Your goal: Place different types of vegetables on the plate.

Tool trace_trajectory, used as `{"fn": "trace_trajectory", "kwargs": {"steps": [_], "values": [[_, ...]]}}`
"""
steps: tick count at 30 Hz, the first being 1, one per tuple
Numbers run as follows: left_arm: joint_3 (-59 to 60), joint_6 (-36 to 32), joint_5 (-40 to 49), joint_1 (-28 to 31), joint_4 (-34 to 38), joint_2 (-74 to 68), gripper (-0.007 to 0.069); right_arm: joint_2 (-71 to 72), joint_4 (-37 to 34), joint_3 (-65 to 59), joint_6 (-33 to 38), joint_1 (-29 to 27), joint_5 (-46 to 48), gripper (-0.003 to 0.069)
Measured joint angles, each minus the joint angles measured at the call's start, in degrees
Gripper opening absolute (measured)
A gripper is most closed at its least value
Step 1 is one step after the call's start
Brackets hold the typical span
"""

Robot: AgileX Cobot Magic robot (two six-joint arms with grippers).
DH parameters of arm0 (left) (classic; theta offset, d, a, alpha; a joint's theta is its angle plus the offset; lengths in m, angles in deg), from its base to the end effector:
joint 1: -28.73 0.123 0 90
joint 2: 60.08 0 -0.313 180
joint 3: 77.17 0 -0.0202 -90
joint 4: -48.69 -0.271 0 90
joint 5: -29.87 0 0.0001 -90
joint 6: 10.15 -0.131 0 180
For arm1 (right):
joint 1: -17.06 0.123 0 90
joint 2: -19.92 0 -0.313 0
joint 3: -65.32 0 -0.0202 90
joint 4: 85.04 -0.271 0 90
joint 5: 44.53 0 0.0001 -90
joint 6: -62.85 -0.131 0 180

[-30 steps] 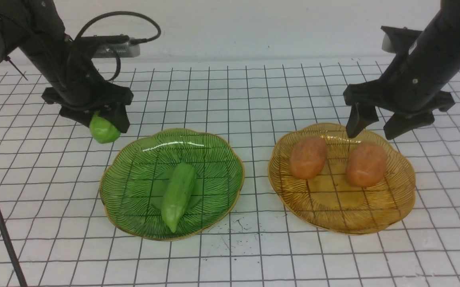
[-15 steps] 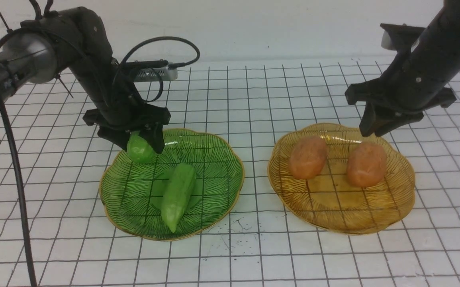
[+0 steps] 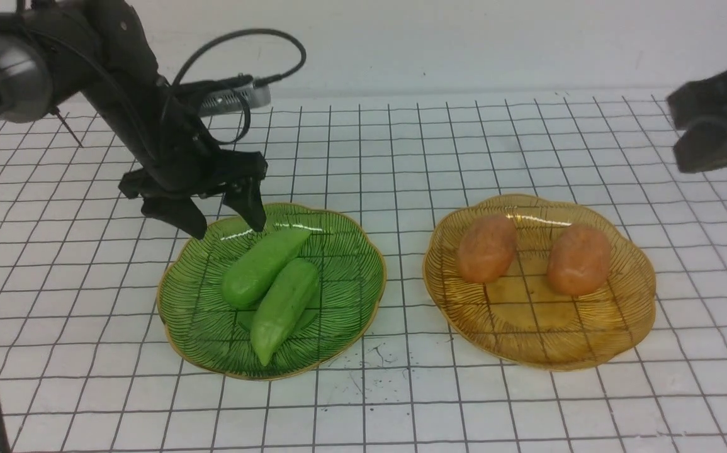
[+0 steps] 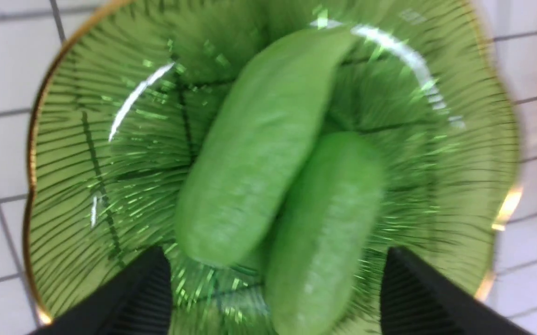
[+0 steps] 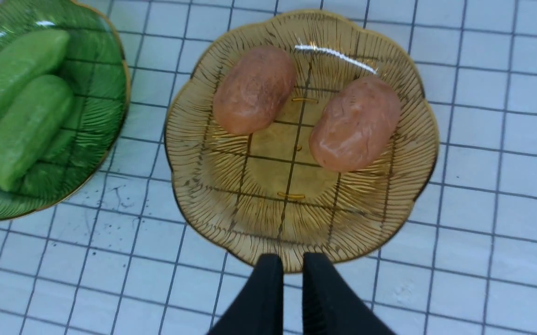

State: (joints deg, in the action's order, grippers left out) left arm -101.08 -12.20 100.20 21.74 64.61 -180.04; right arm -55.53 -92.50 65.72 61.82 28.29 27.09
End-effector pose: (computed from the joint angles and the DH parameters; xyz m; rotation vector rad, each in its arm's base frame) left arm 0.4516 -0.0895 0.2631 0.1373 2.8858 -0.4109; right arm 0.2417 0.0644 0.4069 -0.2229 2.5566 0.2556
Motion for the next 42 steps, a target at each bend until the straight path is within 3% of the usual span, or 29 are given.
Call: {"fn": "trace_trajectory", "kwargs": {"steps": [5, 9, 13, 15, 18, 21, 42], "values": [[0.0, -0.6, 0.0, 0.0, 0.1, 2.9, 0.0378, 14.0, 2.8, -8.1, 0.5, 0.0, -0.2, 0.0052], [0.0, -2.3, 0.0, 0.0, 0.1, 3.3, 0.0253, 23.7, 4.3, -16.5, 1.0, 0.0, -9.1, 0.0052], [0.0, -5.0, 0.1, 0.0, 0.1, 3.3, 0.0049, 38.3, 4.6, -36.1, 2.3, 0.0, -41.7, 0.0052], [0.0, -5.3, 0.1, 0.0, 0.1, 3.3, 0.0011, 41.9, 4.7, -42.0, 3.6, 0.0, -51.3, 0.0052], [0.0, -5.6, 0.1, 0.0, 0.1, 3.3, -0.0006, 45.1, 4.7, -47.3, 5.1, 0.0, -62.7, 0.0052], [0.0, -5.8, 0.1, 0.0, 0.1, 3.3, -0.0008, 46.0, 4.7, -48.5, 5.4, 0.0, -66.1, 0.0052], [0.0, -7.7, 0.1, 0.0, -4.0, 3.3, -0.0008, 47.2, 4.7, -51.7, 5.6, 0.0, -67.6, 0.0052]]}}
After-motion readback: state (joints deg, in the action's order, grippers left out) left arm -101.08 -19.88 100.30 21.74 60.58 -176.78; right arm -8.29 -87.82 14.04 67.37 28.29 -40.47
